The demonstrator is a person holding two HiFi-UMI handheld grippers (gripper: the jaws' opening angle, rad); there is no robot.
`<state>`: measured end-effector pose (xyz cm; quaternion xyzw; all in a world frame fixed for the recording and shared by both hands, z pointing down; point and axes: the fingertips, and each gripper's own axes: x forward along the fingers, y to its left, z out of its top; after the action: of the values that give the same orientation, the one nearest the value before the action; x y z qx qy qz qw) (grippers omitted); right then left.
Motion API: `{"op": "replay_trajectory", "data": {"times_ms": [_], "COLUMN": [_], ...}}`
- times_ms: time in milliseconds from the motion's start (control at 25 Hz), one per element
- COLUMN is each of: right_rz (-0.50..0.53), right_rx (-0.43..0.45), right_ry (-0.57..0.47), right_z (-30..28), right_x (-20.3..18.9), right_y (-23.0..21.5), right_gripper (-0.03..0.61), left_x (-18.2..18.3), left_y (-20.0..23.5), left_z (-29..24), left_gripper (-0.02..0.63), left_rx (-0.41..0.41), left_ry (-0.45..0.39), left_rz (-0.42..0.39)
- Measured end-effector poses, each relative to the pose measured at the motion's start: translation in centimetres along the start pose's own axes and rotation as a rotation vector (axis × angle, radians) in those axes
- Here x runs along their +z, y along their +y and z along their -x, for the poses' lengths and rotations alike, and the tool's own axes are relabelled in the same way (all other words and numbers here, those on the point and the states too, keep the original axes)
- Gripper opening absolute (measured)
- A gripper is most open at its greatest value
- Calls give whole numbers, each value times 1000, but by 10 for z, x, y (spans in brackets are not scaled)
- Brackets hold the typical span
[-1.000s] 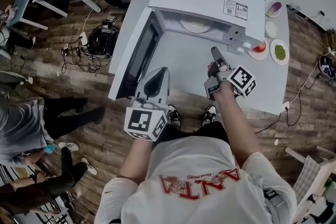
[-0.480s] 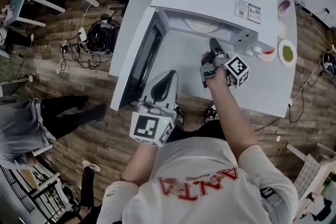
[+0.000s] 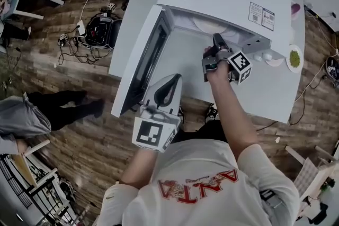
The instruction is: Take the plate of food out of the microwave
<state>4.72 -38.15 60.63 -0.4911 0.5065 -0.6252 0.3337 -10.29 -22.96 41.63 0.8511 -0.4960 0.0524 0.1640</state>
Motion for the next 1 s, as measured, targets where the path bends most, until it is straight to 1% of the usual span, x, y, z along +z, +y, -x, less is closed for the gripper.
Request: {"op": "replay_trajectory", "data": {"times_ms": [240,480,680,1000], "right_rz": [-9,0,-25,-9], "right_rx": [-11,-43,-26,-22], "right_ry": [-4,-7,-15,-12], "right_z": [-11,-12,-13,-7], "right_x": [1,2,5,4], "right_y": [-2,-9,-10,-10], "right_gripper": [67,16,17,15], "left_x": [-4,-9,-15,-14], "left_y": [-1,1,-1,0], "left_z": [-3,-4,-2,-2], "left_gripper": [9,9,9,9], "left_rx": [-15,-20,-19,-13], "left_ry": [10,25,39,45], "left_rz": [-4,-11,-2,12]}}
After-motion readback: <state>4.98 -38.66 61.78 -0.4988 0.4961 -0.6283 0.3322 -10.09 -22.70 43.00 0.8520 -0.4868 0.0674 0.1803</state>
